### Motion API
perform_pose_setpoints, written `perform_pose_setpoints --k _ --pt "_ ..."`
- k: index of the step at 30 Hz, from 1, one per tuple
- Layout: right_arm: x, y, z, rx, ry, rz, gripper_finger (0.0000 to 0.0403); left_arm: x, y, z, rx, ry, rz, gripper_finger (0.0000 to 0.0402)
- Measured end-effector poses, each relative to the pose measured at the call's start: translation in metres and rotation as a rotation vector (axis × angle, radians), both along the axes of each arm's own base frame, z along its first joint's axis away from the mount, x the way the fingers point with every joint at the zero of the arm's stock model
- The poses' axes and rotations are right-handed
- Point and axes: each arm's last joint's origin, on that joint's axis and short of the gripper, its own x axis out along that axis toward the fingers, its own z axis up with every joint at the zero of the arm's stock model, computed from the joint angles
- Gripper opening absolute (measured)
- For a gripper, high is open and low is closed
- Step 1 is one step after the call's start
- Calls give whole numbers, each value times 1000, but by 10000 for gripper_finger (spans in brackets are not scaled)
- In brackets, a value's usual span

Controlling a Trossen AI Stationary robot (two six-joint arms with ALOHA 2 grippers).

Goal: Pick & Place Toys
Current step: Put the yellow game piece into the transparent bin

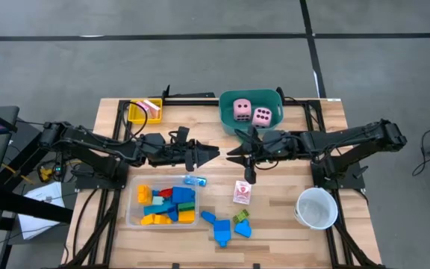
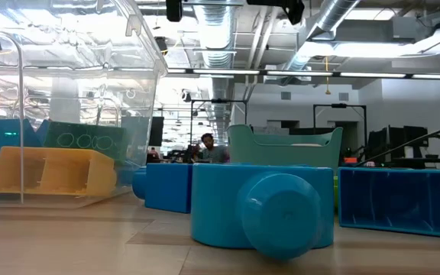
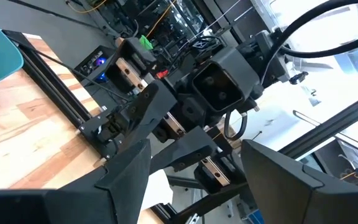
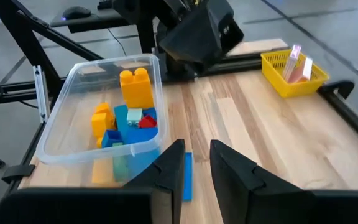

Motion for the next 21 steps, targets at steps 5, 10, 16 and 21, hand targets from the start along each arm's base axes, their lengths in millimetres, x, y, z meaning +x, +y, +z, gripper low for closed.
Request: perform_pose_setpoints --k 5,10,16,21 --pt "-4 -5 -9 102 88 -104 69 0 0 0 0 0 0 245" --pt "-13 -11 -22 168 239 -187 69 0 0 0 4 1 0 245" --pt "-21 -8 -30 209 350 -222 69 0 0 0 52 6 4 245" --pt "-26 -22 -43 310 443 -376 69 0 0 0 65 8 6 245"
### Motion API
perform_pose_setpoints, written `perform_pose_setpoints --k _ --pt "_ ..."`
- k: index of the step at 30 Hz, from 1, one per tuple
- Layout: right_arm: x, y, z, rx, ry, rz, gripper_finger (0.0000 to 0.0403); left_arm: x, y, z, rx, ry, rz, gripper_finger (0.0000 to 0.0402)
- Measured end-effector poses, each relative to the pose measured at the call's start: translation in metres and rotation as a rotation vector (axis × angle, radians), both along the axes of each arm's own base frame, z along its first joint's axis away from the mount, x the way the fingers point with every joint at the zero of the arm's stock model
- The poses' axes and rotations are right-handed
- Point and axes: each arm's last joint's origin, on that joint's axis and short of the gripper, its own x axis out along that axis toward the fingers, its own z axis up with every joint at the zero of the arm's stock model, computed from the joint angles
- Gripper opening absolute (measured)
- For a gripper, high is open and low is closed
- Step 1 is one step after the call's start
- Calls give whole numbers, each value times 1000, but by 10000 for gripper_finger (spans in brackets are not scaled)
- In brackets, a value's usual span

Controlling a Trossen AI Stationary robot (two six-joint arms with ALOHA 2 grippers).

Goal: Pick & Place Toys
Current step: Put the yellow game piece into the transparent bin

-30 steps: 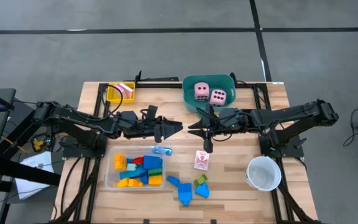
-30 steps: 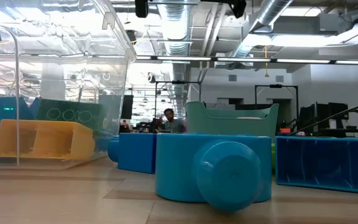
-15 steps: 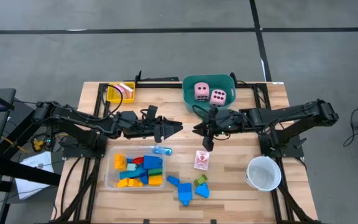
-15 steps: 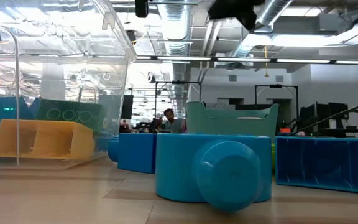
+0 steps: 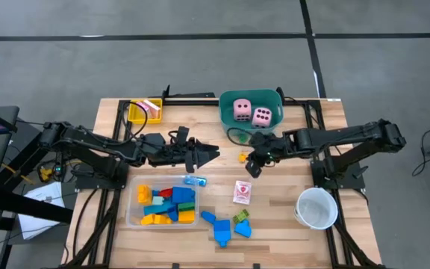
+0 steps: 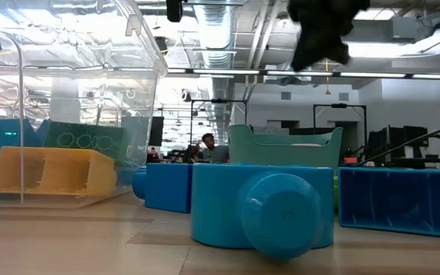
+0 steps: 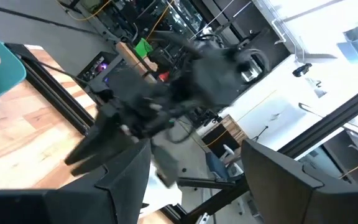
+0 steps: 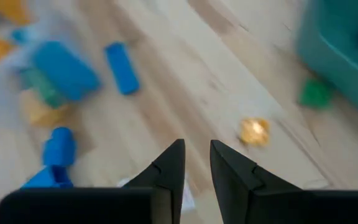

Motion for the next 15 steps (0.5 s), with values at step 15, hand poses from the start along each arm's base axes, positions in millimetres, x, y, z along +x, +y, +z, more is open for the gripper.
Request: perform_pose_setpoints --k 15 --pt "14 -48 -86 180 237 -220 102 0 1 1 15 -6 14 245"
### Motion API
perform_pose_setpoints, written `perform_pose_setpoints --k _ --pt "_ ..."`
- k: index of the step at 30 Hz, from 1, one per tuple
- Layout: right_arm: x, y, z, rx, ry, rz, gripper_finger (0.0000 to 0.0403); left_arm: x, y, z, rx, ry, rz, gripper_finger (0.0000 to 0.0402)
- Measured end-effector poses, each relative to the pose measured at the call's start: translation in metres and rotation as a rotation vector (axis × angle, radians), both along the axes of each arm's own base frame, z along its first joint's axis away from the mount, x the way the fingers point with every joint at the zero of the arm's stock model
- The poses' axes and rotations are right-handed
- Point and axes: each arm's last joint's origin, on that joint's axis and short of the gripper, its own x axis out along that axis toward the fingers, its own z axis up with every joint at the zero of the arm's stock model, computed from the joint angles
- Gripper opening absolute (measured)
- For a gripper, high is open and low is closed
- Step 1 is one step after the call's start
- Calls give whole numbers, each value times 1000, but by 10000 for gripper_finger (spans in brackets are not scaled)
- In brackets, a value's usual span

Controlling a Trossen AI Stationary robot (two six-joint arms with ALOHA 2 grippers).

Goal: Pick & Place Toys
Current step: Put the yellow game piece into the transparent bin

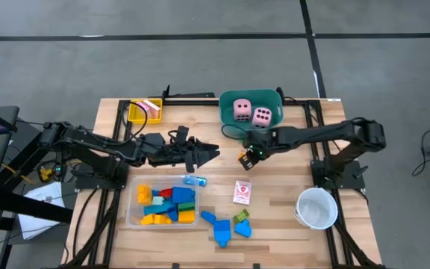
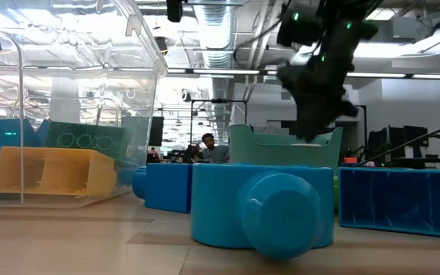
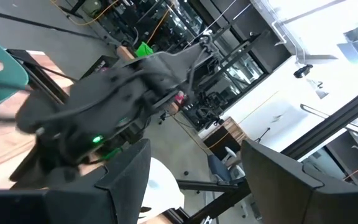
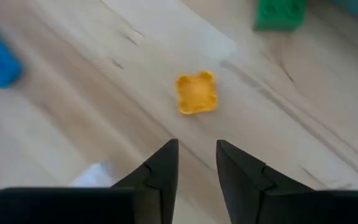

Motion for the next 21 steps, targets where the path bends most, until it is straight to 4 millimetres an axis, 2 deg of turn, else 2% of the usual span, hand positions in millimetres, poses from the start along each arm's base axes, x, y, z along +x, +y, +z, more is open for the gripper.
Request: perform_pose_setpoints --k 5,9,14,18,21 --pt "10 1 -23 10 63 6 101 0 0 0 0 -1 1 245" --pt "16 9 -24 5 19 39 114 0 -1 0 -1 -1 2 245" --pt "19 14 -17 -12 -39 16 164 0 -1 0 -1 0 1 245" --pt "17 7 -19 -22 -17 -61 212 0 -1 0 -1 0 1 245" --pt "13 -2 -20 -12 6 -122 230 0 -1 0 -1 0 1 245"
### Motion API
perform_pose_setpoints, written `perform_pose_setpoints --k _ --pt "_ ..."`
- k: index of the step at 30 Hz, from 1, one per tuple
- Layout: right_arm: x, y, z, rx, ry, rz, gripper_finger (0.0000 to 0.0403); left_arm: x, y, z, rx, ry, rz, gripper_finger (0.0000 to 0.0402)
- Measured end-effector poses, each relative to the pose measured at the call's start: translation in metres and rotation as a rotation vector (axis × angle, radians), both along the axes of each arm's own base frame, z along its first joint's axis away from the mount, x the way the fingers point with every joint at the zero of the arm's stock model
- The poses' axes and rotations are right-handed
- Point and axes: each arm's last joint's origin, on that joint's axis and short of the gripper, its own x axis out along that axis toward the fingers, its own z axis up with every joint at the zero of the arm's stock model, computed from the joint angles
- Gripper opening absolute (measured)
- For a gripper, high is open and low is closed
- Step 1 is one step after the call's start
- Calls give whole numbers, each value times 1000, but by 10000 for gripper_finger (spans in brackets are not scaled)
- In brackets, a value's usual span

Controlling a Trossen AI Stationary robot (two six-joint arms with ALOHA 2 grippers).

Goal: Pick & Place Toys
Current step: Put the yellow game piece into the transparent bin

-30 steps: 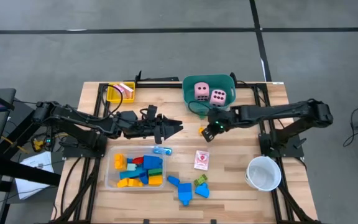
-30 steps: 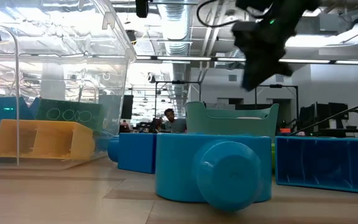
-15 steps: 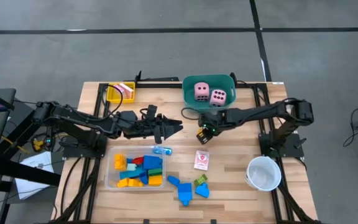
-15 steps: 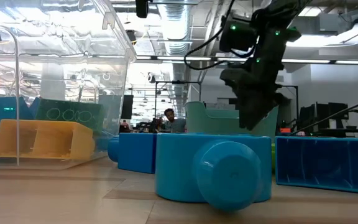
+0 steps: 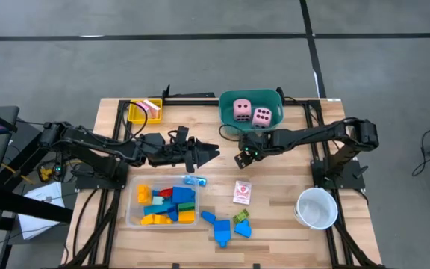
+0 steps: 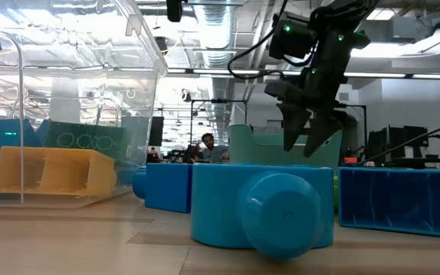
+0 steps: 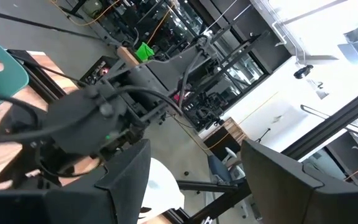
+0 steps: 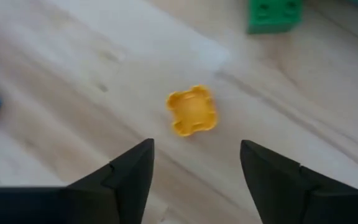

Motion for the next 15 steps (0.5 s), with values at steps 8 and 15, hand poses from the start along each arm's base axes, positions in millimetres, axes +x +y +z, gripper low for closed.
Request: perform_pose_setpoints --k 8,15 --pt "-4 -21 -1 5 3 -78 214 0 0 0 0 0 -2 245" --pt "8 -19 -28 60 55 -26 192 0 0 0 0 -2 -5 245"
